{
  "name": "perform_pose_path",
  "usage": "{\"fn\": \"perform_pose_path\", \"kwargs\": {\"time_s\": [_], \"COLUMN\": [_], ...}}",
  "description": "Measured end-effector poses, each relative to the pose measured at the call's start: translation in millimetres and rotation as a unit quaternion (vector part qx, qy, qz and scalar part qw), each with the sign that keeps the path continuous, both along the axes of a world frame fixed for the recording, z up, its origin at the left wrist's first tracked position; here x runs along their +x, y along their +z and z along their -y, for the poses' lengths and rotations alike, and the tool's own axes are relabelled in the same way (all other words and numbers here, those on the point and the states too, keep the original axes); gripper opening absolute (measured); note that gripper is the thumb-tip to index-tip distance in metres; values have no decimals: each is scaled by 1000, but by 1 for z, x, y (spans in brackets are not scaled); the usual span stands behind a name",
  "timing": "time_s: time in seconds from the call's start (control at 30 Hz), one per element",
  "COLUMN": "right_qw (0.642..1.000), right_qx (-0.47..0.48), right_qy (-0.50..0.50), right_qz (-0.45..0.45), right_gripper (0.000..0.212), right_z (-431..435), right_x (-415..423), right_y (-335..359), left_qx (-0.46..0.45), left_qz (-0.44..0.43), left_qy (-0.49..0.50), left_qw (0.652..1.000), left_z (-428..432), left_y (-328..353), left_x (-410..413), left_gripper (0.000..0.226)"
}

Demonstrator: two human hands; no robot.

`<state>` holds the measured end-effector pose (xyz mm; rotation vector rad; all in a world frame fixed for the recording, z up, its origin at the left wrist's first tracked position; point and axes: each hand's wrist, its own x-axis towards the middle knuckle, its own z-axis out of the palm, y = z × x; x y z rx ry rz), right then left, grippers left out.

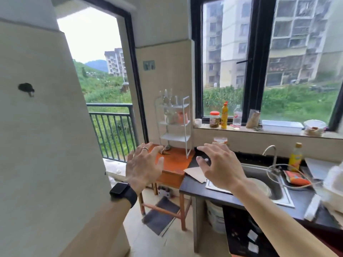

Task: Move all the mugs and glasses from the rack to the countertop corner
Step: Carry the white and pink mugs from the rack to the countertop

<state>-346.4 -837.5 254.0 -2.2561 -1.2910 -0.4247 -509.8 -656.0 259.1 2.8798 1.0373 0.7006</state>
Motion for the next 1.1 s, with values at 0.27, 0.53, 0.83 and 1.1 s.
{"fn": "perform_pose_path", "kwargs": {"time_s": [0.27,0.53,0.83,1.1], "right_qw": [1000,1000,999,995], "right_qx": [-18,-17,-23,-47], "right_qy": [15,13,-8,-57], "right_qz": [-10,-18,-39,-66], "right_gripper": [44,47,50,48], "right_z": [-128,-278,-428,-513], "right_x": [32,130,255,324], "right_y": [-11,-26,-20,-55], "left_qx": [-16,3,-16,-61], "left_qz": [-3,-10,-31,-67], "left_qy": [3,15,21,-33], "left_qw": [1000,1000,999,995], "left_z": [-113,-263,-415,-515], "left_y": [-16,-19,-13,-60], "left_x": [37,126,245,346], "left_gripper": [50,50,49,45]}}
